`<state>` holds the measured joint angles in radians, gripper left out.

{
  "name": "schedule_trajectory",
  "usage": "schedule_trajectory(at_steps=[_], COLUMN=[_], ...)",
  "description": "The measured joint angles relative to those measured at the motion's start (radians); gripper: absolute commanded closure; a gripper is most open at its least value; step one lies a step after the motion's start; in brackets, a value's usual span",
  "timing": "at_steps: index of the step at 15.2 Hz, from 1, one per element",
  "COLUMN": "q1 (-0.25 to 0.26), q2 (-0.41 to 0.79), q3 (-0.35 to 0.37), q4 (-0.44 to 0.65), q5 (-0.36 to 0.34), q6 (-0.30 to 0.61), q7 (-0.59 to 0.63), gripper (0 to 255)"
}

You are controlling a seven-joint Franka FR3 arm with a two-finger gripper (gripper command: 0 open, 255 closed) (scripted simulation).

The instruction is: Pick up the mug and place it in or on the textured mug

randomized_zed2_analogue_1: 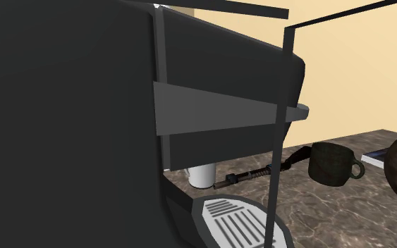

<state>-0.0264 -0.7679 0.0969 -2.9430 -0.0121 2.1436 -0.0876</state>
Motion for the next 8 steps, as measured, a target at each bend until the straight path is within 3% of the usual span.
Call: schedule_trajectory(at_steps=[4, 5, 8], q1=[0.000, 0.000, 0.000], q2=[0.002, 0.002, 0.002], q3=[0.000, 0.000, 0.000], q4=[-0.002, -0.002, -0.002], q5=[0.000, 0.000, 0.000], q6=[0.004, 0.004, 0.004], q7=[0.000, 0.000, 0.000], gripper=[0, 255, 255])
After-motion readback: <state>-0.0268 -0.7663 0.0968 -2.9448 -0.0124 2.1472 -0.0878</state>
